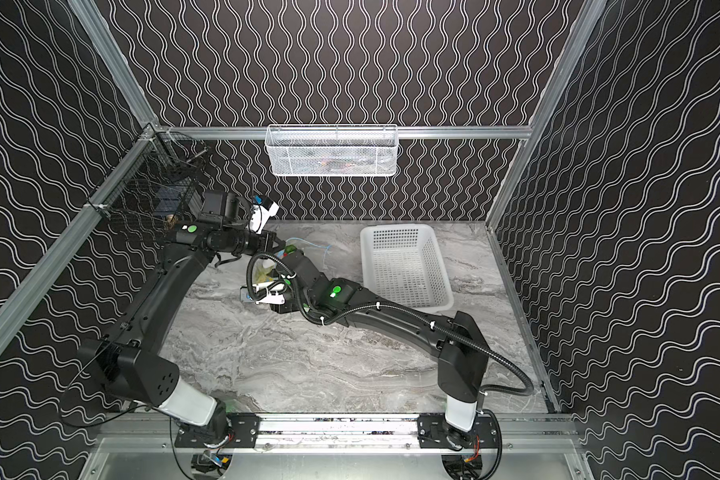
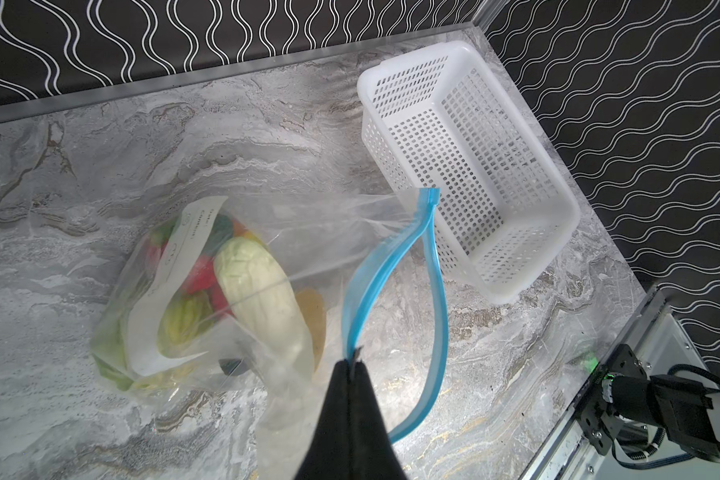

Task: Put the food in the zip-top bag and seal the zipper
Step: 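Move the right gripper to the blue zipper edge near the yellow tab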

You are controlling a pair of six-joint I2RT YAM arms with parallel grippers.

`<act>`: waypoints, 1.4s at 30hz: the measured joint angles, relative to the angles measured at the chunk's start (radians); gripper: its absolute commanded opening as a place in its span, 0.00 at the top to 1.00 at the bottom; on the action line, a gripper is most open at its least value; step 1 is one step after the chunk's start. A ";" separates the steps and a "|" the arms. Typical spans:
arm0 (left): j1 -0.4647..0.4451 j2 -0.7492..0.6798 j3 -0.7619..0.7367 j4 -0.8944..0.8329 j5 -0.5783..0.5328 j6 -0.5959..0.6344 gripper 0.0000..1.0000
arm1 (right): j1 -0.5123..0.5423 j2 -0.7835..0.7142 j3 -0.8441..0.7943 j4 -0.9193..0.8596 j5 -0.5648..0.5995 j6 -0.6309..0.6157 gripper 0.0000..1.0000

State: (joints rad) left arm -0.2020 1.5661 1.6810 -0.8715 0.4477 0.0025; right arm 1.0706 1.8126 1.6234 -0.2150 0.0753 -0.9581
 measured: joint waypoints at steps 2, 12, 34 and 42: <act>0.000 0.000 0.000 -0.002 0.000 0.000 1.00 | 0.001 0.018 0.022 -0.008 0.021 -0.025 0.46; 0.000 0.012 0.014 -0.013 0.001 0.000 1.00 | 0.010 0.122 0.125 -0.055 0.092 -0.136 0.49; 0.000 -0.002 -0.027 -0.002 0.002 -0.003 1.00 | 0.010 0.190 0.131 0.004 0.225 -0.248 0.68; 0.000 -0.002 -0.027 0.002 0.008 -0.004 1.00 | 0.010 0.216 0.144 0.028 0.225 -0.267 0.67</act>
State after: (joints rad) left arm -0.2020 1.5646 1.6543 -0.8696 0.4557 -0.0013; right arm 1.0809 2.0289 1.7676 -0.1871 0.3008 -1.2247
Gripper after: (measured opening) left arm 0.048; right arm 0.326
